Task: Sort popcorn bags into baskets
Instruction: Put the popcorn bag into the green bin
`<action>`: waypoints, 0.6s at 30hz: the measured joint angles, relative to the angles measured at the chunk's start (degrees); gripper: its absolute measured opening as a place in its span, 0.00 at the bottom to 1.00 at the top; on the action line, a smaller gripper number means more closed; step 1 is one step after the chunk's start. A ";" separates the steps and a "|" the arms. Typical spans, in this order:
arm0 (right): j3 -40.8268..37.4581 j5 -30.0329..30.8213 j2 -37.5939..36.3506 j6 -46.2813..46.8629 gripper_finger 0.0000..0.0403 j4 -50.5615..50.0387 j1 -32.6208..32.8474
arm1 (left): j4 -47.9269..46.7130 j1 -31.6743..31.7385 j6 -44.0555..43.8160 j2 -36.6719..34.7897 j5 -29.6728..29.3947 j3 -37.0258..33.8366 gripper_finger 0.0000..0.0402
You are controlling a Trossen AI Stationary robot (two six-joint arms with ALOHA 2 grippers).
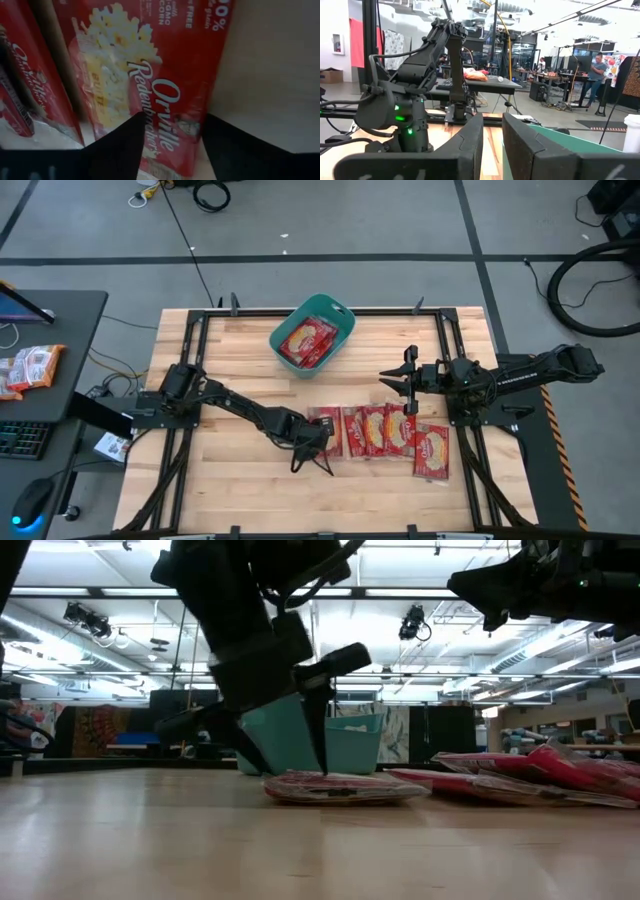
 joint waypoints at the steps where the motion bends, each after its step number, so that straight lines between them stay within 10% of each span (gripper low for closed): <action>1: 0.01 0.00 -0.02 0.00 0.19 -0.01 0.00 | 0.22 0.06 0.18 0.18 0.20 -0.10 0.46; 10: 0.01 0.00 0.00 0.00 0.19 -0.11 0.00 | 1.59 -0.39 -2.18 0.29 -0.25 -0.88 0.05; 18: 0.01 0.00 0.00 0.00 0.19 -0.13 0.02 | 0.47 -0.64 -9.23 -0.82 0.61 3.27 0.04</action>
